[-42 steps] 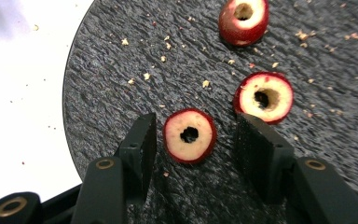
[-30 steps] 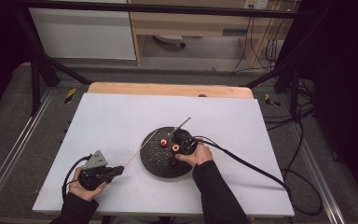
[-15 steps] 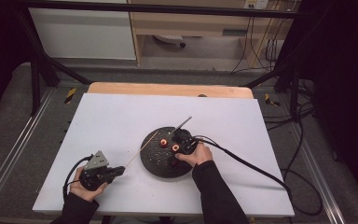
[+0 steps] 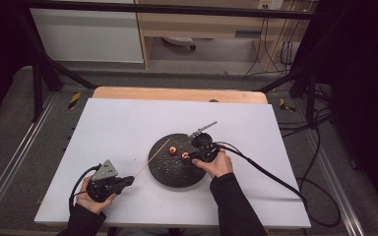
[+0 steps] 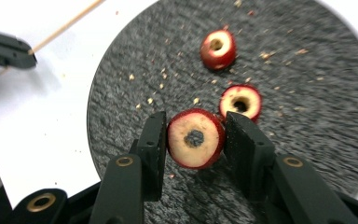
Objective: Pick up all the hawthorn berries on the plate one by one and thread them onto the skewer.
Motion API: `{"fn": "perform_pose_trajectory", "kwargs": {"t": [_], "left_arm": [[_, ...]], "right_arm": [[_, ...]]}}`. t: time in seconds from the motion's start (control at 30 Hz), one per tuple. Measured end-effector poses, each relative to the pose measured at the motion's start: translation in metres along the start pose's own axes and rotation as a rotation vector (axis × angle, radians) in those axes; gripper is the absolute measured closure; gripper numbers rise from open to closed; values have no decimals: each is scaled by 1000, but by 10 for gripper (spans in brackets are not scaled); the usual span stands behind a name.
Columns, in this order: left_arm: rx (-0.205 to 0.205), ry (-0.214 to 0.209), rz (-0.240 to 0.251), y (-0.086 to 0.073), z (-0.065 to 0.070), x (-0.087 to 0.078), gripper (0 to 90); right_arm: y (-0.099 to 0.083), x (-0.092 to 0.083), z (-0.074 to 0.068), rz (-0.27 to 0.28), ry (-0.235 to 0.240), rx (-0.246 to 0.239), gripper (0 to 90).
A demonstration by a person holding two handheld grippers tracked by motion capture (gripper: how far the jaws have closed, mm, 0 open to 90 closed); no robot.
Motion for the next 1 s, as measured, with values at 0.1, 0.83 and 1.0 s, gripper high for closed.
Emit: {"fn": "perform_pose_trajectory", "kwargs": {"t": [0.1,0.83,1.0], "left_arm": [[2,0,0,0,2,1,881],[0,-7,12,2,16,12,881],[2,-5,15,3,20,14,881]], "right_arm": [[-2,-7,2,63,-5,7,603],[-37,-27,18,536,-47,137,604],[-44,-28,21,634,-65,187,604]]}}
Point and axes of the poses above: each handheld gripper's, and its own axes: x roughly forward along the jaws, y roughly out of its top, z roughly to its right, the point moved 2 cm from there along x, roughly forward along the jaws, and after that the axes turned 11 degrees about z, right-handed, at the moved point
